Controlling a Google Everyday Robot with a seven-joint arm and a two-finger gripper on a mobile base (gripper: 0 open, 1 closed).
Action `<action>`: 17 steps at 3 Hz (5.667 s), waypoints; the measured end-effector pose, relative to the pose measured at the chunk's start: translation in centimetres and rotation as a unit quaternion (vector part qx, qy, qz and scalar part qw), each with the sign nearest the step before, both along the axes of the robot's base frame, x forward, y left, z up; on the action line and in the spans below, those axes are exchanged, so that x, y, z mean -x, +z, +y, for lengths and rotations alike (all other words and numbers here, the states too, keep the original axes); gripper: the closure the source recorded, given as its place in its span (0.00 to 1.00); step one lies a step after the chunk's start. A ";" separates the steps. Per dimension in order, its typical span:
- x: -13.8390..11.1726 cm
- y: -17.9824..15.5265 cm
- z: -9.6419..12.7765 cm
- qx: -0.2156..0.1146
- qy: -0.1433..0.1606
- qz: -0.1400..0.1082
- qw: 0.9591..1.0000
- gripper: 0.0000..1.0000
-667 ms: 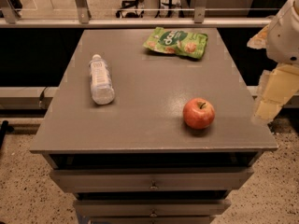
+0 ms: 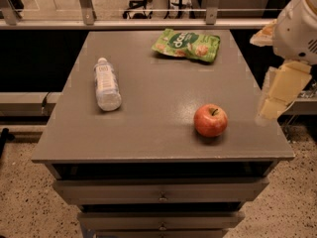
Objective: Place blue plastic bottle upright
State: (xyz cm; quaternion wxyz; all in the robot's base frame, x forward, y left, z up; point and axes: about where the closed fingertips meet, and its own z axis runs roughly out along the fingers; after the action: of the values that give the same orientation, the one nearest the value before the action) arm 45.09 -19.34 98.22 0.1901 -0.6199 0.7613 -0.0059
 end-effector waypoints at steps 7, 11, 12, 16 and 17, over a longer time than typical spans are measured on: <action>-18.4 -1.8 21.7 -0.135 -0.161 0.065 0.976 0.00; -22.4 -11.0 32.5 -0.122 -0.355 0.139 0.916 0.00; -22.1 -12.2 32.7 -0.097 -0.394 0.129 0.905 0.00; -22.0 -12.9 32.3 -0.049 -0.451 0.080 0.888 0.84; -23.3 -8.4 28.9 -0.120 -0.399 0.014 0.909 1.00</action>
Offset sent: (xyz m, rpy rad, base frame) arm 0.1122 0.1517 -0.0471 0.1904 0.1488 -0.0624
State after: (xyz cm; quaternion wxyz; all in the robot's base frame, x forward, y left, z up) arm 68.35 9.53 89.82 0.2348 -0.2368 0.9426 0.0189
